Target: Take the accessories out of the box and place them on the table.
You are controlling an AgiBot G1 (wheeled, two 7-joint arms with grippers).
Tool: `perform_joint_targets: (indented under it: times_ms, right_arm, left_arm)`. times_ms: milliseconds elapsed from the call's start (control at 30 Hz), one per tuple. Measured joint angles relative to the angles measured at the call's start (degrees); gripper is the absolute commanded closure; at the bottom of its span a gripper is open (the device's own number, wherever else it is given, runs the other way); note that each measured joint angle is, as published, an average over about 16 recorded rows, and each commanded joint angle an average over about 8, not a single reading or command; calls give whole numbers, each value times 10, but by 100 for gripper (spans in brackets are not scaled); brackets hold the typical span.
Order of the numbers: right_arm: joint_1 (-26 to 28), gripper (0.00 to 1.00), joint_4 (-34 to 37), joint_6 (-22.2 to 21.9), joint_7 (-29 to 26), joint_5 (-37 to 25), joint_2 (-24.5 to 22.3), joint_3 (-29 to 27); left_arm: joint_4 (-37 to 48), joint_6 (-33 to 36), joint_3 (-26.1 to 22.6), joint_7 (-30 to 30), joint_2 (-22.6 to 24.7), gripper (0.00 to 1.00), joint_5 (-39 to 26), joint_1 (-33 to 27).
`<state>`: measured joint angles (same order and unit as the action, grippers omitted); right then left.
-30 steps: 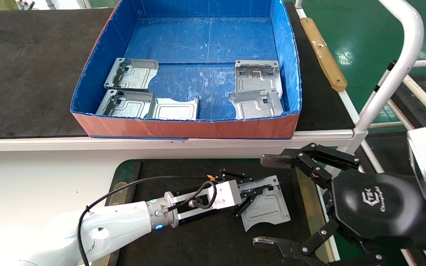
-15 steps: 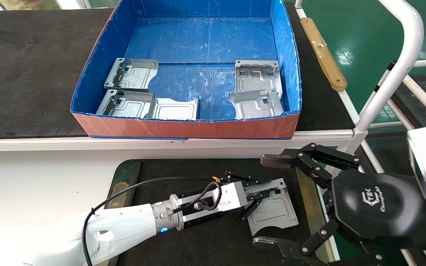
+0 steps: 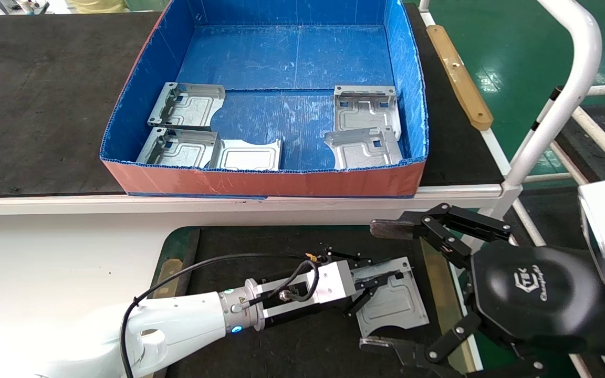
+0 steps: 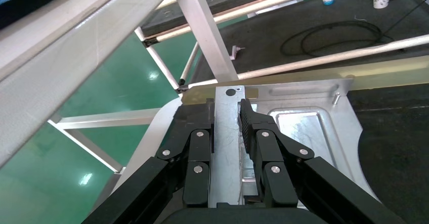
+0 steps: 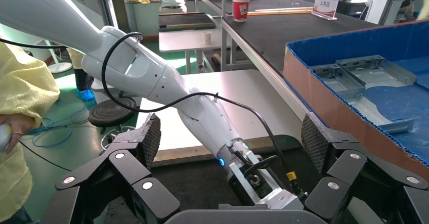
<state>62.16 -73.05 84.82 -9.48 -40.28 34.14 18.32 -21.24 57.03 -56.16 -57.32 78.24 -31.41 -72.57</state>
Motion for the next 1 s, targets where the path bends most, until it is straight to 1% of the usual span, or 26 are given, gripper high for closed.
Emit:
perform_joint_targets:
  times_ms: [1000]
  right_arm:
    - [0, 0, 0, 0, 0, 0, 0, 0]
  left_arm:
    - [-3, 5, 9, 5, -4, 0, -5, 1]
